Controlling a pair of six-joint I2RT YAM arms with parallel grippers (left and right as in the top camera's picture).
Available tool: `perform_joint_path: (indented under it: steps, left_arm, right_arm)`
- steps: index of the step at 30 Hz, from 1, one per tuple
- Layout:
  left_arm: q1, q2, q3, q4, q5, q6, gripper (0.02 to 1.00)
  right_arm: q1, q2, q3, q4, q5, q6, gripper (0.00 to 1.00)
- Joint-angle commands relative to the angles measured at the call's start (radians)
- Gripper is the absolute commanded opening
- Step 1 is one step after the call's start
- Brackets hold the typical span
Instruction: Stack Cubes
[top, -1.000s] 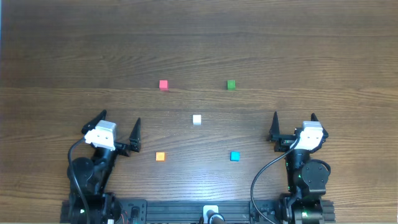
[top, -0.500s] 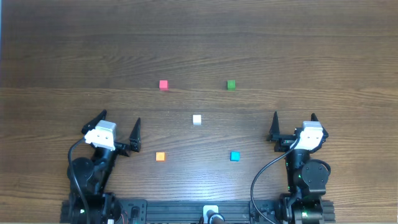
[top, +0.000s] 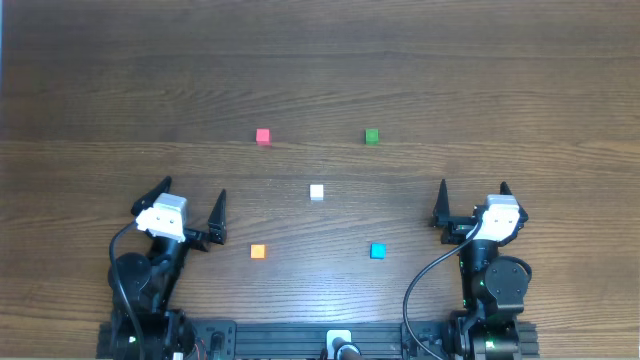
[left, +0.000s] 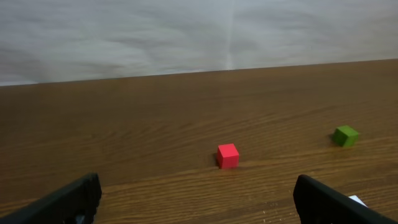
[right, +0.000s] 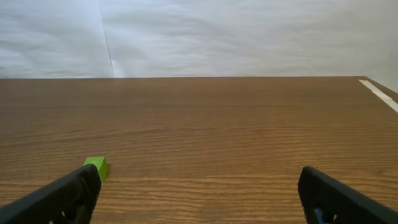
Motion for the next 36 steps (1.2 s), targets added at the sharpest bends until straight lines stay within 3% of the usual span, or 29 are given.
perform_joint_path:
  steps: [1, 9, 19, 36]
  left_arm:
    - [0.004, 0.002, -0.005, 0.000, 0.009, -0.018, 0.998]
    - [0.004, 0.024, 0.050, -0.074, -0.002, -0.147, 0.998]
    - [0.003, 0.267, 0.512, -0.384, -0.014, -0.146, 0.998]
    - [-0.023, 1.289, 1.305, -0.732, -0.013, -0.151, 0.998]
  right_arm:
    - [-0.006, -0.005, -0.005, -0.002, 0.013, 0.000, 0.991]
    - [-0.006, -0.005, -0.005, -0.002, 0.013, 0.000, 0.991]
    - [-0.006, -0.005, -0.005, -0.002, 0.013, 0.000, 0.991]
    - [-0.006, -0.005, -0.005, -0.002, 0.013, 0.000, 0.991]
